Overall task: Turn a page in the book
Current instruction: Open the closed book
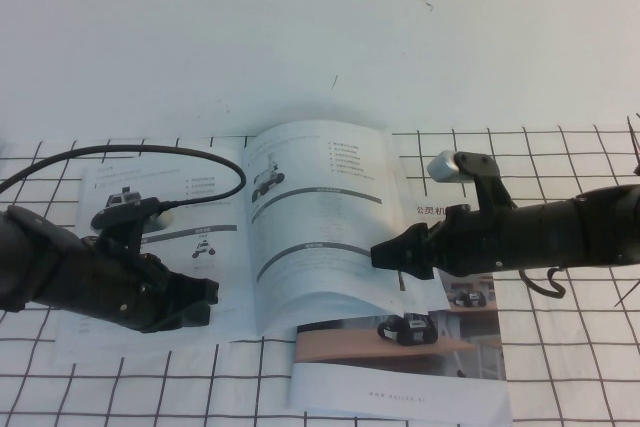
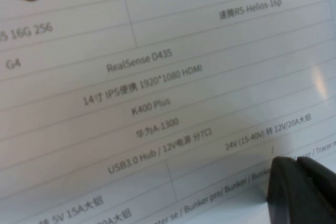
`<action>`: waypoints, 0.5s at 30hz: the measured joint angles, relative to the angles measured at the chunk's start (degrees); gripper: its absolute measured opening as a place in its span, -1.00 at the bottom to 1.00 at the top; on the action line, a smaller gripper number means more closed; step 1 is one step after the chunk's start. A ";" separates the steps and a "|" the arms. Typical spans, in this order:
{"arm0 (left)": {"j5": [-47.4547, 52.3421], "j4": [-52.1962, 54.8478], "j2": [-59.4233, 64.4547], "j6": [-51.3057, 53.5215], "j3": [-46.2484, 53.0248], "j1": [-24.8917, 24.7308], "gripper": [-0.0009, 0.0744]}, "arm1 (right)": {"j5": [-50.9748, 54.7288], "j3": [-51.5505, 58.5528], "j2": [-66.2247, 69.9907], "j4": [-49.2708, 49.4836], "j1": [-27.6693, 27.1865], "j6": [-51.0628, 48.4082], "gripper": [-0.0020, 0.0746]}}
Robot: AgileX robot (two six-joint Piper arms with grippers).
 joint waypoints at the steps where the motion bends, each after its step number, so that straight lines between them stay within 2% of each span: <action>1: 0.00 0.00 0.00 0.00 0.00 0.00 -0.99 | 0.71 0.00 0.00 0.00 0.00 0.00 0.14; 15: 0.00 0.00 -0.12 0.00 0.00 0.00 -0.99 | 10.92 -0.90 -0.51 0.00 0.00 -1.70 0.14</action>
